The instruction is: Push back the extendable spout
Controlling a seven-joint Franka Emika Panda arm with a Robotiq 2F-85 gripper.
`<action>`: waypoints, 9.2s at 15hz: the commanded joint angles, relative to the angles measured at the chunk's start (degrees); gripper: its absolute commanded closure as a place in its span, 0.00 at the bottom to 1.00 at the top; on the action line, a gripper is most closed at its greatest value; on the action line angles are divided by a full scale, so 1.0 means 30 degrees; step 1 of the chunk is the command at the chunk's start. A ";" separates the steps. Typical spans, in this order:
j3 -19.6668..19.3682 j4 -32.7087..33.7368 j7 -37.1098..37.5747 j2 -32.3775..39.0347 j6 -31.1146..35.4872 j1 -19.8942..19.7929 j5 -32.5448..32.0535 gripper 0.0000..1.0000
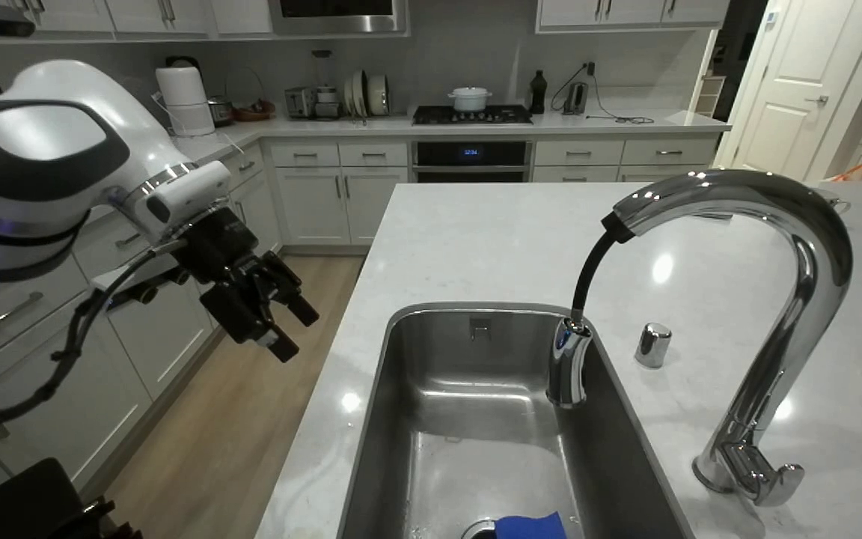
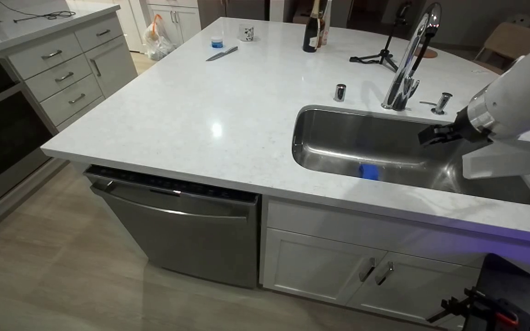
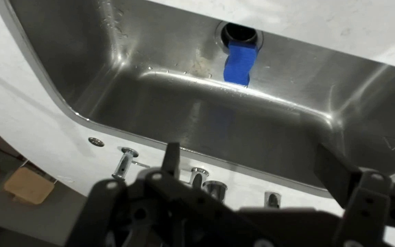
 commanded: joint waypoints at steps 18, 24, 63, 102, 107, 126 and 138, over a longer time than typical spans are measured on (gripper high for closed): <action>-0.8089 0.4029 1.4591 0.7210 -0.0899 0.4535 -2.0232 0.00; -0.8626 0.7330 1.4904 1.0509 0.0074 0.4191 -2.0889 0.00; -0.7927 1.4505 1.3568 1.6495 -0.0646 0.2973 -2.0294 0.83; -0.8063 1.3649 -0.9738 1.3904 1.1583 -0.0783 -0.2141 0.83; -0.6553 1.3666 -1.2283 1.3915 1.1408 -0.1675 0.0260 0.83; -0.8022 1.5535 -2.3774 1.3346 0.8711 0.0298 1.2883 0.83; -0.7357 1.6658 -2.5910 1.2629 0.4734 -0.0258 1.6615 0.83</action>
